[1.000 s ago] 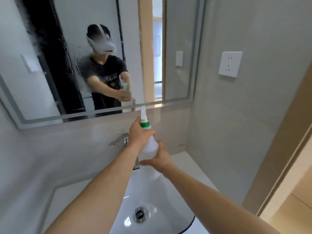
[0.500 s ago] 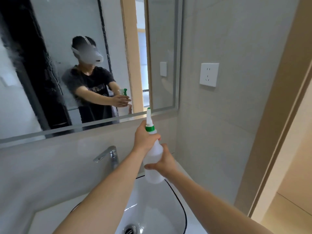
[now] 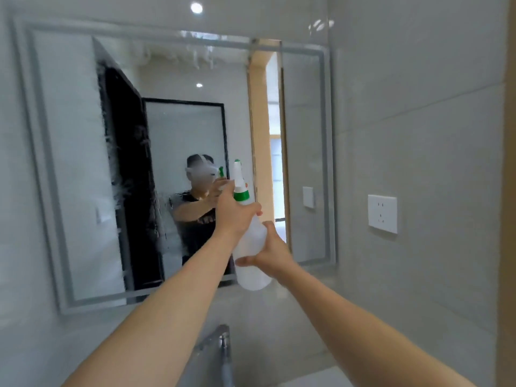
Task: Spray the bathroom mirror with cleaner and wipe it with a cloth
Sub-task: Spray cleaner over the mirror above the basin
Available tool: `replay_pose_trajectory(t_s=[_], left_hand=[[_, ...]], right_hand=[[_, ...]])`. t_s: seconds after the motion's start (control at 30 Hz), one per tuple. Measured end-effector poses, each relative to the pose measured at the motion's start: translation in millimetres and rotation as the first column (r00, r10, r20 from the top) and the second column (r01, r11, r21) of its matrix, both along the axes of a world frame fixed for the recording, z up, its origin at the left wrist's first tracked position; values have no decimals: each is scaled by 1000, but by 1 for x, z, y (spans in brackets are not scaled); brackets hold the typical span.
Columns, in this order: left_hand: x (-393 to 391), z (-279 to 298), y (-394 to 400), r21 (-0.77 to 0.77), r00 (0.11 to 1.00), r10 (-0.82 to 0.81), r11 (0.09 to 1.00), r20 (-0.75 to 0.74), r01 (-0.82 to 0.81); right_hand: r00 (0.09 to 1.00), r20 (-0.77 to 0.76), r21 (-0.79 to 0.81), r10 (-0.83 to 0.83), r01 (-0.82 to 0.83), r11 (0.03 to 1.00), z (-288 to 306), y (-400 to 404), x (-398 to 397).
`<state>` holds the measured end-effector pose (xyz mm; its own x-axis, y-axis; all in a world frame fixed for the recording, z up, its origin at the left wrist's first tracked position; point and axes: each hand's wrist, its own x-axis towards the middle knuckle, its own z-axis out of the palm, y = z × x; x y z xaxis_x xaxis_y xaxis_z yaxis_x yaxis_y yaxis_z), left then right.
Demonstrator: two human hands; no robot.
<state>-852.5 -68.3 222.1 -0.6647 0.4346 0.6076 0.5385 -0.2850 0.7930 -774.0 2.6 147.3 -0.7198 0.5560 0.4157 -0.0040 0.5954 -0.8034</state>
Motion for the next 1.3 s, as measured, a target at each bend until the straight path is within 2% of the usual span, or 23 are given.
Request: replay_pose_trajectory(t_s=[0.17,0.33,0.5,0.67,1.03,1.3], left_hand=[[-11,69,-42,98,987,141,986,-77,-133],[-20,103,-80,126,966,237,967,-105,-223],[-31,103,-103,129,944,315,945,-98,-302],[-36,100,-112,126,906,408,910,-111,-395],[-54,97,-169,182,901,432,884,35,-431],[-62,86,-205,135,848,528,838,46,-529]], right_hand=[[985,-118,51,125,-120,991,69,-26,-29],[963,-154,86,221,-210,974,104,-54,-51],[931,-173,86,321,-310,947,105,-73,-66],[925,-144,80,352,-344,936,102,-82,-73],[917,-38,153,398,-388,909,112,-133,-94],[883,-15,98,469,-466,879,93,-169,-114]])
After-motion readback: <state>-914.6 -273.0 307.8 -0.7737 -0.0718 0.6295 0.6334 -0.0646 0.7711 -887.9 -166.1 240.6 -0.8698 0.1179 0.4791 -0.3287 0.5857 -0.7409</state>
